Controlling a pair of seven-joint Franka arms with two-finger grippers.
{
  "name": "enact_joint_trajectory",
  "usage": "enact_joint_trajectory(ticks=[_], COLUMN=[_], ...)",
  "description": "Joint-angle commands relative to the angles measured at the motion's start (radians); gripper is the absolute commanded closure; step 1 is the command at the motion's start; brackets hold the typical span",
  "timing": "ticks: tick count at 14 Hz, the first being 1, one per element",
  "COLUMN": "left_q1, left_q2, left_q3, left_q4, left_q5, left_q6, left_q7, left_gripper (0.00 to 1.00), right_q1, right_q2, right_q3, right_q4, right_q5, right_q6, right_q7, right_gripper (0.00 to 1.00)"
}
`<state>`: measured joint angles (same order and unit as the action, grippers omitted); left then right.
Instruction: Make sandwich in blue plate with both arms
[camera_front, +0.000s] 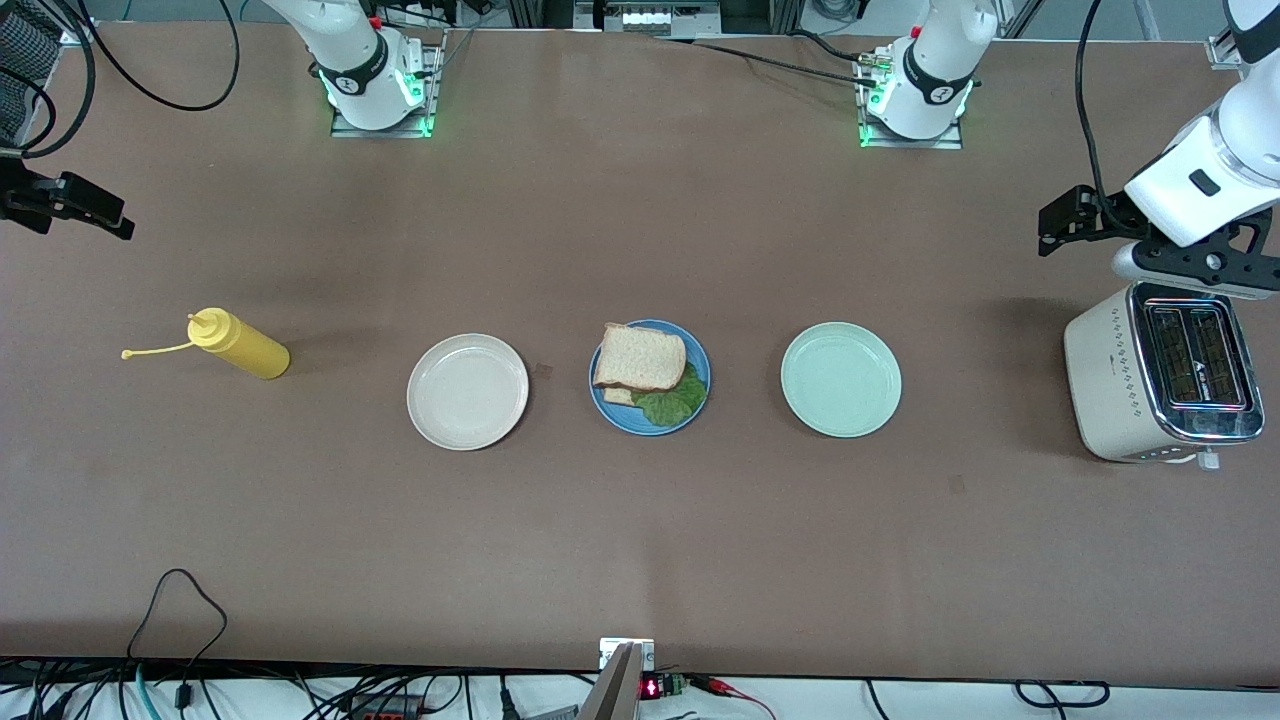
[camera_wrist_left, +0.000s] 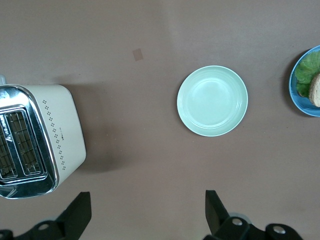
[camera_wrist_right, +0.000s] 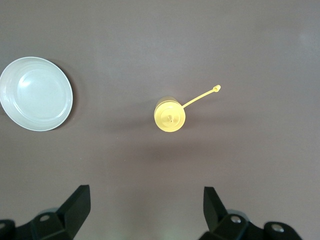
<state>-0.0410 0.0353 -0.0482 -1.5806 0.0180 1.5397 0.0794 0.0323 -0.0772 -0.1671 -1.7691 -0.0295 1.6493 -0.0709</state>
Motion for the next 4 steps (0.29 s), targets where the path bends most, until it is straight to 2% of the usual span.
enact_joint_trajectory(ticks=[1,4], left_q1=[0.000,0.000], left_q2=[-0.002,-0.002], left_q3=[-0.001,-0.001], left_q4=[0.011,0.011], left_q5=[-0.010,-0.012], left_q6=[-0.016,-0.016], left_q7=[-0.010,-0.010], left_gripper=[0.00,0.00], right_q1=[0.001,0.003], right_q2=[-0.023,-0.023], right_q3=[0.003,0.003], right_q4=[-0.018,-0.018], right_q5=[-0.007,-0.004], right_q6=[0.001,0.003], right_q7=[0.020,0.020], right_gripper=[0.00,0.00])
